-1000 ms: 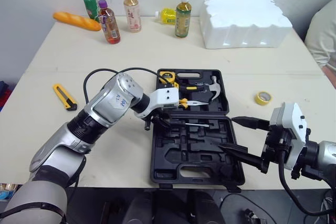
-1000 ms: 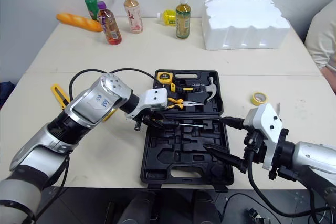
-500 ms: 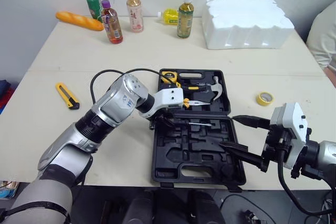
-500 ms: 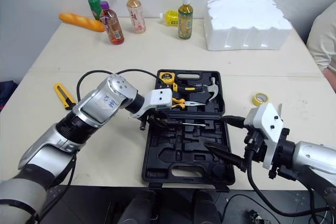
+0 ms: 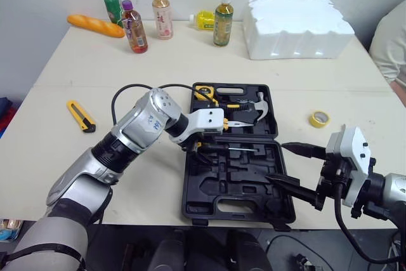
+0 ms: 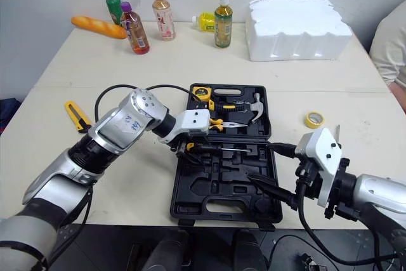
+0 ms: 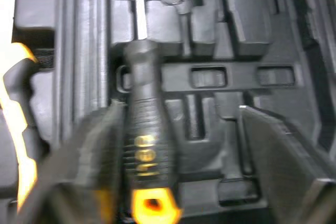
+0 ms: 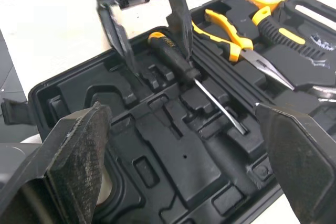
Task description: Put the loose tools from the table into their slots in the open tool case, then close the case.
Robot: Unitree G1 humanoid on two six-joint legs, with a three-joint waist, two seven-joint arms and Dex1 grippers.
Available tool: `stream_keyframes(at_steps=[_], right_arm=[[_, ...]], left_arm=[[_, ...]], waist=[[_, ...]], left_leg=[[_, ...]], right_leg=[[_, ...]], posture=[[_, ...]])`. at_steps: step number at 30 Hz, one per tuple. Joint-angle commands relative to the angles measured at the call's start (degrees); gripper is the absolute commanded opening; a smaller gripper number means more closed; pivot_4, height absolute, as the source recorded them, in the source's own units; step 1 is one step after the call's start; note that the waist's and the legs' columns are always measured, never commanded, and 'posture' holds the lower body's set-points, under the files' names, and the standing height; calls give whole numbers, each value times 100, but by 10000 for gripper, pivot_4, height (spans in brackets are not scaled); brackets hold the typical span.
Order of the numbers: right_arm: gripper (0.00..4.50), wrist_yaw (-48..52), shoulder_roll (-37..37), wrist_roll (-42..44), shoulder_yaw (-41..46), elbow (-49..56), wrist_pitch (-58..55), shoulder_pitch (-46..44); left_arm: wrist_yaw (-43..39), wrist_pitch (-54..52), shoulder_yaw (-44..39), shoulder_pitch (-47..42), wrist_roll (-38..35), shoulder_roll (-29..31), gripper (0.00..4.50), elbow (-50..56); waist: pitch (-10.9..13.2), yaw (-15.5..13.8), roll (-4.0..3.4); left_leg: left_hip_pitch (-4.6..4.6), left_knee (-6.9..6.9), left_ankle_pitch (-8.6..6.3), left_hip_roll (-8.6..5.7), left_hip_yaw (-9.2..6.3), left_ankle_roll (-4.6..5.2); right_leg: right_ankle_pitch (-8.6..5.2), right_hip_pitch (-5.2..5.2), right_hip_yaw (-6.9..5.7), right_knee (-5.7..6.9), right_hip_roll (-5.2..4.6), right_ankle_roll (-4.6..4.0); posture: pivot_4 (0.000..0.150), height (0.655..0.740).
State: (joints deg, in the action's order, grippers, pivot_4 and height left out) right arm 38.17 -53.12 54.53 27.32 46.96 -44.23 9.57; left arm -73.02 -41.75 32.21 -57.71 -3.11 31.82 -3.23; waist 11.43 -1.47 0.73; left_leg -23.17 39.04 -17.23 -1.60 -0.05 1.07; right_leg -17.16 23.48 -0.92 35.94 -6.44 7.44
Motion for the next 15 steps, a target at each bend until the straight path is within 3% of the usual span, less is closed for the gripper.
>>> stream_keyframes(at_steps=[1,5,6,8,9,10,15], right_arm=[[45000,46,31,-44,59,52,170,-23],[45000,86,22,-231,-47,-14,265,-28],[45000,110,22,-261,-64,-39,282,-25],[45000,146,7,-286,-81,-77,303,-29],[45000,170,-6,-298,-83,-92,304,-37],[45000,185,-12,-301,-80,-103,300,-47],[45000,248,-22,-341,-106,-169,295,-82]], left_arm=[[-78,646,-620,63,-367,-74,44882,-83],[92,1830,-1147,384,-562,-379,44882,-921],[164,2314,-1398,511,-679,-539,42317,-1242],[109,2833,-1693,713,-862,-754,36666,-1676],[33,2961,-1813,809,-984,-864,30796,-1811],[-7,3047,-1841,871,-1006,-913,29244,-1903],[38,3194,-1751,1087,-838,-1040,6606,-2144]], waist=[[0,1,0],[-1,-1,-1],[-1,-2,-1],[-1,-3,0],[-1,-3,0],[-1,-2,0],[-1,-8,0]], left_leg=[[0,0,0,0,-1,0],[1,1,0,0,0,0],[2,1,0,0,1,0],[2,2,0,0,2,0],[1,2,0,0,2,0],[-1,3,0,0,3,0],[0,3,0,-3,5,0]], right_leg=[[0,0,0,0,0,0],[0,0,-1,1,-1,0],[0,-1,-1,0,-1,0],[0,0,-3,0,-2,1],[1,0,-5,1,-2,1],[1,1,-6,1,-2,1],[3,0,-6,3,-5,6]], posture=[[1500,7383],[1500,7383],[1500,7383],[1500,7383],[1500,7383],[1500,7383],[1500,7383]])
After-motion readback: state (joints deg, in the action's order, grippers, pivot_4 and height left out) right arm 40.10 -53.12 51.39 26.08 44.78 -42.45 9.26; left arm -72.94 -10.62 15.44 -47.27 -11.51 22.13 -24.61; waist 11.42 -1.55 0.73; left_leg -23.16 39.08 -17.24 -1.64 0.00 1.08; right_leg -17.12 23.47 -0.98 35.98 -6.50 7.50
